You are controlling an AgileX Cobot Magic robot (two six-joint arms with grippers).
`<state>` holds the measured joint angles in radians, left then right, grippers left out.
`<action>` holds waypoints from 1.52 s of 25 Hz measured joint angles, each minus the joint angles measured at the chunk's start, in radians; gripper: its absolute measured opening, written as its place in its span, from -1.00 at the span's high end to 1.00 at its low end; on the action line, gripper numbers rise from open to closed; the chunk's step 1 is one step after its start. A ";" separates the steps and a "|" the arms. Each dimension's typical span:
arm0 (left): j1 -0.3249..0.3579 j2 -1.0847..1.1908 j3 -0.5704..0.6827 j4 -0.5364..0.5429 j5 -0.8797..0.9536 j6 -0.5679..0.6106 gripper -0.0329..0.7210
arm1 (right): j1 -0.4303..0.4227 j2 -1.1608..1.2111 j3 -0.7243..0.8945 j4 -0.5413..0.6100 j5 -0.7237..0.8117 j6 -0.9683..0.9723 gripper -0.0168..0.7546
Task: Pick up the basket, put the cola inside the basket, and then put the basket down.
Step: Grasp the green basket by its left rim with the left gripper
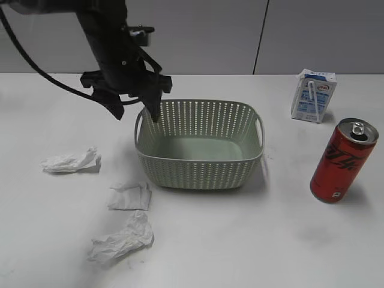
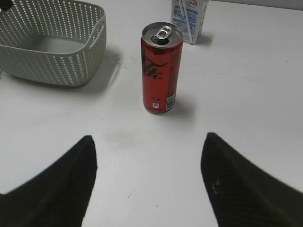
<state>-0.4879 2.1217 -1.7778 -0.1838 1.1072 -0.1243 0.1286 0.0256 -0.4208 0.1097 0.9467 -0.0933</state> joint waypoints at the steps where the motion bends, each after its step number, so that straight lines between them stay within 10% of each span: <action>1: -0.009 0.015 -0.001 0.001 0.001 -0.010 -0.65 | 0.000 0.000 0.000 0.000 0.000 0.000 -0.39; 18: -0.050 0.123 -0.009 0.044 0.013 -0.165 -0.25 | 0.000 0.000 0.000 0.000 0.000 0.000 -0.39; 28: -0.044 0.132 -0.009 0.028 0.034 -0.174 0.90 | 0.000 0.000 0.000 0.000 -0.001 0.000 -0.39; 38: -0.026 0.030 -0.009 -0.042 0.097 -0.226 0.92 | 0.000 0.000 0.000 0.000 -0.001 0.000 -0.39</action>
<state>-0.5134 2.1519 -1.7869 -0.2259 1.2039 -0.3505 0.1286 0.0256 -0.4208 0.1097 0.9459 -0.0933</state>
